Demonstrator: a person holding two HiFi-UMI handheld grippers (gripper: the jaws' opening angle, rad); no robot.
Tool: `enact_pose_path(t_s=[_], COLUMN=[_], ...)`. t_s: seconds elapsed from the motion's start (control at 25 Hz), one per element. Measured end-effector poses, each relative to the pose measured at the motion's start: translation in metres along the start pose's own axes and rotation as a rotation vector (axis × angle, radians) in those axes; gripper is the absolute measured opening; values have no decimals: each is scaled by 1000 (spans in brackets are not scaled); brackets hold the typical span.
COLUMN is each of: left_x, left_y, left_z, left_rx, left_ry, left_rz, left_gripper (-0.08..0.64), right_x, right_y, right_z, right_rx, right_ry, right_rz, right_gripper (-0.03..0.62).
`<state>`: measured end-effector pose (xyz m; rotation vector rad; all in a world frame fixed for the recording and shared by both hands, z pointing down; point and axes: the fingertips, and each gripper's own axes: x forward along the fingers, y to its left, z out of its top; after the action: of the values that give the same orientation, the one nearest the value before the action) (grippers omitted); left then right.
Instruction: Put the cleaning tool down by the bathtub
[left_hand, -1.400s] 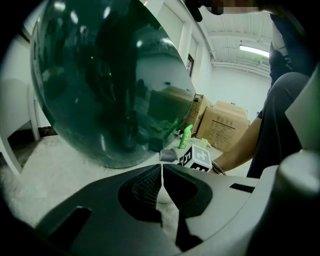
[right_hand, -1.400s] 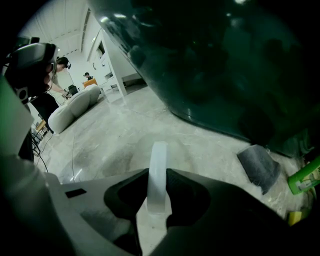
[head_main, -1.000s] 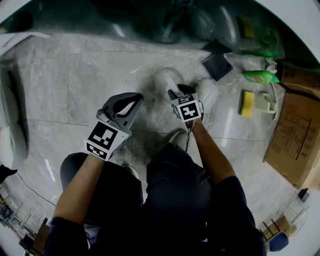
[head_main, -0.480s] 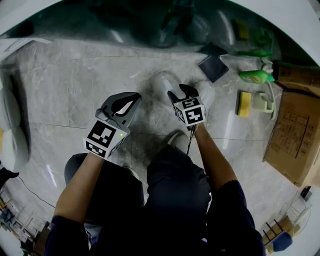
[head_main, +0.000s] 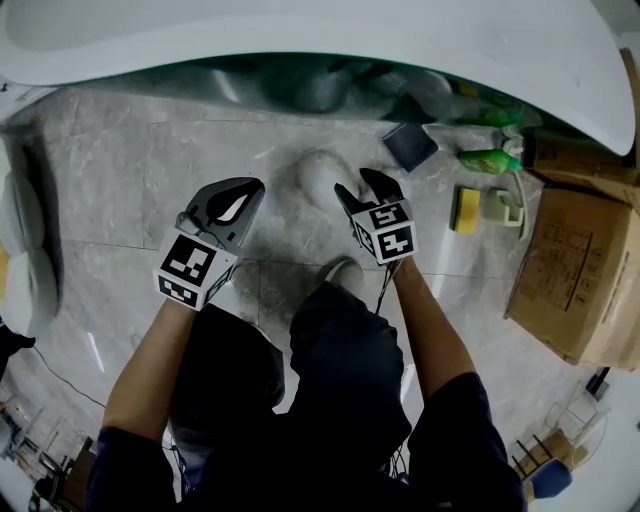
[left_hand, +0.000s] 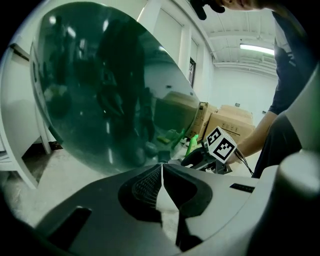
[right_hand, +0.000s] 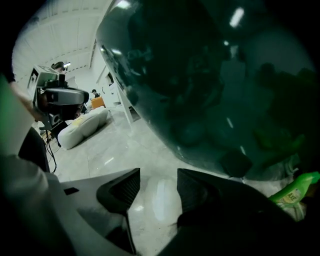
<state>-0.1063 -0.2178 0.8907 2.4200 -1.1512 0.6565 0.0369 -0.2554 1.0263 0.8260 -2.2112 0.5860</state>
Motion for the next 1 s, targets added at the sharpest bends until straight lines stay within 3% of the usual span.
enact_pose_path(t_s=[0.2, 0.48, 1.0], left_x=[-44, -114, -240], left_y=[-9, -33, -63], left_z=[48, 144, 313], left_rx=[-16, -6, 13], left_ry=[16, 14, -72], left_rz=[-2, -14, 4], left_gripper=[34, 34, 34], right_x=[-60, -170, -355], right_y=[19, 41, 86], right_z=[46, 129, 304], right_rx=[-18, -89, -79], right_ry=[9, 0, -173], right_rz=[3, -3, -50], right_gripper=[237, 237, 244])
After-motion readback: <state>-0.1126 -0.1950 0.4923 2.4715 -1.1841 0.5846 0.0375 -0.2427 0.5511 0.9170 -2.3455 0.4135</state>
